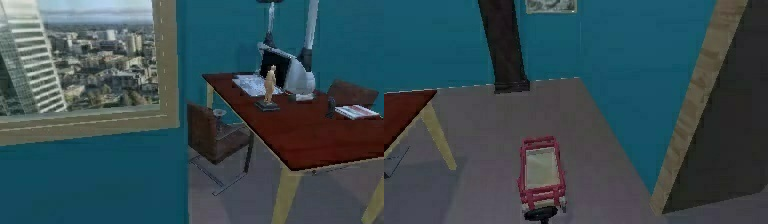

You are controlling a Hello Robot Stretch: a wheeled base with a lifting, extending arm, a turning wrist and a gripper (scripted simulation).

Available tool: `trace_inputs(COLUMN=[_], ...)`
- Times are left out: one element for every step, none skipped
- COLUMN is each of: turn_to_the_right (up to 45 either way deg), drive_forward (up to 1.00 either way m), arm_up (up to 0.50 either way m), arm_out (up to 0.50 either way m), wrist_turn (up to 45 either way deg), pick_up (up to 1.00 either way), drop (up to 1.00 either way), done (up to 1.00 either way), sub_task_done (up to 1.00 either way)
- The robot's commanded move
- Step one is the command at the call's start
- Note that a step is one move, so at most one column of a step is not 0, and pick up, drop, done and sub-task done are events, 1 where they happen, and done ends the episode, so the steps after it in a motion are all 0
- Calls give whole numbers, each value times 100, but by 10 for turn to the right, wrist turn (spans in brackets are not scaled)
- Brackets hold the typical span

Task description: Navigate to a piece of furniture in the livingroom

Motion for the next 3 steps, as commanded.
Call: trace_inputs(turn_to_the_right=[60,0,0], drive_forward=[0,25,0], arm_up=[0,0,0], arm_out=[0,0,0], wrist_turn=[0,0,0], pick_up=[0,0,0], drop=[0,0,0], done=[0,0,100], sub_task_done=[0,0,0])
